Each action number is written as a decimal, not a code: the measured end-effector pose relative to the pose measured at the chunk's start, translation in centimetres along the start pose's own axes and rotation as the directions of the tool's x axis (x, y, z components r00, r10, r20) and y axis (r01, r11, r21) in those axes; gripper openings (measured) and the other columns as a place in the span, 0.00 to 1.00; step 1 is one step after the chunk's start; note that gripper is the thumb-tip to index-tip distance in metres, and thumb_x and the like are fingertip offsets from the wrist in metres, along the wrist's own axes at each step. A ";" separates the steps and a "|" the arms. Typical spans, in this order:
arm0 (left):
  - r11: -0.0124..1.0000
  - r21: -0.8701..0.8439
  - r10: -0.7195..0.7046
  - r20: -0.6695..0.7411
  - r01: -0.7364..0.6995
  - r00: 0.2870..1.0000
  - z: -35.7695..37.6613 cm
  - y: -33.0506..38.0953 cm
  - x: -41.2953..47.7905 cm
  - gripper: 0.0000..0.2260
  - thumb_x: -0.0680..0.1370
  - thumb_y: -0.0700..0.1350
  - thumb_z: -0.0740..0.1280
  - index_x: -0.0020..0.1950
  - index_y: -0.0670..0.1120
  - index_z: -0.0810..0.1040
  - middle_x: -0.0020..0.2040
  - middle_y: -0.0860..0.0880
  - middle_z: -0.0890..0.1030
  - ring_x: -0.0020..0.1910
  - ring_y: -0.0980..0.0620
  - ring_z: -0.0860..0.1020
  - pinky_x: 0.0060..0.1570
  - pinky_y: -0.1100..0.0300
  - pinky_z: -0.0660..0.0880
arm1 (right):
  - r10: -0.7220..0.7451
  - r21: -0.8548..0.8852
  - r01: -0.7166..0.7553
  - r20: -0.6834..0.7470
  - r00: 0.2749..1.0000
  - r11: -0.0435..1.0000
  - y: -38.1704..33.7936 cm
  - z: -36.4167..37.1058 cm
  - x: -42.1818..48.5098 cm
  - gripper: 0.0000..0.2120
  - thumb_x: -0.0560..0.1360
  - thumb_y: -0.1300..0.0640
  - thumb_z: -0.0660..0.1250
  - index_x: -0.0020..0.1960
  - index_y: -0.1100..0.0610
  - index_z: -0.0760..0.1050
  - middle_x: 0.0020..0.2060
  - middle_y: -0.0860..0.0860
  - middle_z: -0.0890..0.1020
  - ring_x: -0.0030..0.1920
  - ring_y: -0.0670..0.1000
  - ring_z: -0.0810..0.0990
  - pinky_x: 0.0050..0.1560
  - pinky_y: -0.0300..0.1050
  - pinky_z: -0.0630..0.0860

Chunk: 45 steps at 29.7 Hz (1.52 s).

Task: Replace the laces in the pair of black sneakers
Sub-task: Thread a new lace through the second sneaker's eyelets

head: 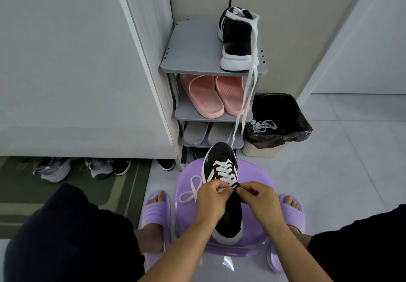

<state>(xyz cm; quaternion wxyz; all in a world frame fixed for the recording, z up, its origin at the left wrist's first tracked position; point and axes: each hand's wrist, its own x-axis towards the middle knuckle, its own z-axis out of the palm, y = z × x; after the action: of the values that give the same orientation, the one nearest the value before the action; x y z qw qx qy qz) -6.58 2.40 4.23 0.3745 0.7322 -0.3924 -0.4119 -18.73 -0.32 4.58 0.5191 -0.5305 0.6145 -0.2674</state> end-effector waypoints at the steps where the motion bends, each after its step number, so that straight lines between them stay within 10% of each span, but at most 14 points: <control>1: 1.000 0.027 0.005 0.002 -0.005 1.000 0.0 0.1 0.1 0.10 0.74 0.41 0.69 0.35 0.53 0.76 0.36 0.58 0.78 0.39 0.61 0.76 0.42 0.70 0.71 | 0.013 0.069 -0.014 0.010 1.000 0.998 0.0 0.0 0.0 0.07 0.72 0.65 0.69 0.41 0.55 0.81 0.38 0.50 0.85 0.42 0.51 0.83 0.43 0.35 0.78; 8: 0.989 0.137 0.051 0.015 -0.052 0.999 -0.2 0.2 0.5 0.04 0.75 0.42 0.68 0.45 0.43 0.81 0.39 0.53 0.79 0.44 0.55 0.78 0.45 0.64 0.73 | -0.004 0.126 0.001 0.028 1.000 0.992 0.1 0.0 -0.3 0.08 0.72 0.65 0.69 0.41 0.53 0.81 0.38 0.48 0.85 0.41 0.49 0.84 0.42 0.33 0.78; 19: 0.907 0.384 0.124 0.156 -0.176 0.980 -1.1 1.4 1.9 0.08 0.77 0.43 0.65 0.52 0.45 0.81 0.52 0.50 0.81 0.52 0.53 0.78 0.47 0.65 0.70 | -0.278 -0.506 0.251 0.023 0.960 0.825 -0.1 0.5 -0.7 0.09 0.75 0.55 0.66 0.54 0.54 0.81 0.48 0.50 0.81 0.48 0.51 0.79 0.50 0.44 0.73; 23: 0.927 0.323 0.132 0.198 -0.192 0.971 -1.0 1.2 1.9 0.07 0.77 0.43 0.65 0.52 0.44 0.80 0.53 0.49 0.81 0.52 0.53 0.78 0.52 0.62 0.72 | -0.073 -0.055 0.073 -0.008 0.997 0.996 0.3 0.2 -0.2 0.04 0.76 0.60 0.66 0.44 0.56 0.79 0.39 0.50 0.82 0.41 0.50 0.80 0.42 0.36 0.77; 26: 0.921 0.291 0.199 0.215 -0.258 0.956 -1.0 0.8 1.7 0.06 0.76 0.42 0.67 0.52 0.43 0.79 0.50 0.52 0.76 0.47 0.56 0.75 0.48 0.67 0.69 | 0.154 0.386 -0.185 0.111 0.982 0.904 0.1 -0.2 0.0 0.05 0.75 0.66 0.64 0.42 0.62 0.78 0.34 0.53 0.81 0.36 0.49 0.78 0.37 0.32 0.77; 34: 0.857 0.391 0.329 0.090 -0.337 0.940 -0.4 -0.4 0.6 0.15 0.72 0.38 0.68 0.58 0.46 0.74 0.53 0.53 0.71 0.52 0.55 0.69 0.53 0.66 0.64 | 0.123 0.385 -0.142 0.073 0.990 0.912 0.2 0.1 0.3 0.08 0.75 0.71 0.62 0.39 0.64 0.75 0.33 0.55 0.77 0.34 0.49 0.76 0.35 0.32 0.77; 39: 0.859 0.456 0.271 -0.017 -0.234 0.962 -0.8 -2.0 0.3 0.19 0.72 0.39 0.67 0.61 0.47 0.70 0.58 0.51 0.69 0.60 0.51 0.67 0.57 0.62 0.61 | 0.272 0.688 -0.163 -0.051 0.961 0.707 0.9 -1.9 0.9 0.11 0.78 0.65 0.60 0.38 0.60 0.74 0.33 0.53 0.75 0.36 0.48 0.76 0.39 0.37 0.80; 43: 0.884 0.414 0.273 -0.080 -0.217 0.959 -1.0 -2.3 0.2 0.24 0.70 0.42 0.71 0.63 0.45 0.68 0.61 0.49 0.69 0.63 0.50 0.66 0.62 0.58 0.65 | 0.442 0.936 -0.082 -0.083 0.893 0.342 1.3 -7.6 2.8 0.13 0.80 0.52 0.58 0.39 0.51 0.74 0.37 0.47 0.75 0.41 0.48 0.77 0.48 0.37 0.76; 45: 0.886 0.409 0.287 -0.114 -0.219 0.951 -1.3 -2.6 0.1 0.29 0.68 0.44 0.74 0.66 0.43 0.67 0.64 0.47 0.68 0.64 0.48 0.65 0.65 0.55 0.64 | 0.511 0.882 -0.018 -0.257 0.820 0.472 2.9 -8.7 3.6 0.11 0.80 0.62 0.56 0.40 0.59 0.70 0.38 0.53 0.74 0.41 0.50 0.77 0.39 0.34 0.77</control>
<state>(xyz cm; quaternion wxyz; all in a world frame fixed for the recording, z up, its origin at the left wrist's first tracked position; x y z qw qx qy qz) -4.73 3.69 2.41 0.3038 0.7671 -0.5254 -0.2081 -27.43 -4.78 3.50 0.5723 -0.0150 0.5899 -0.5695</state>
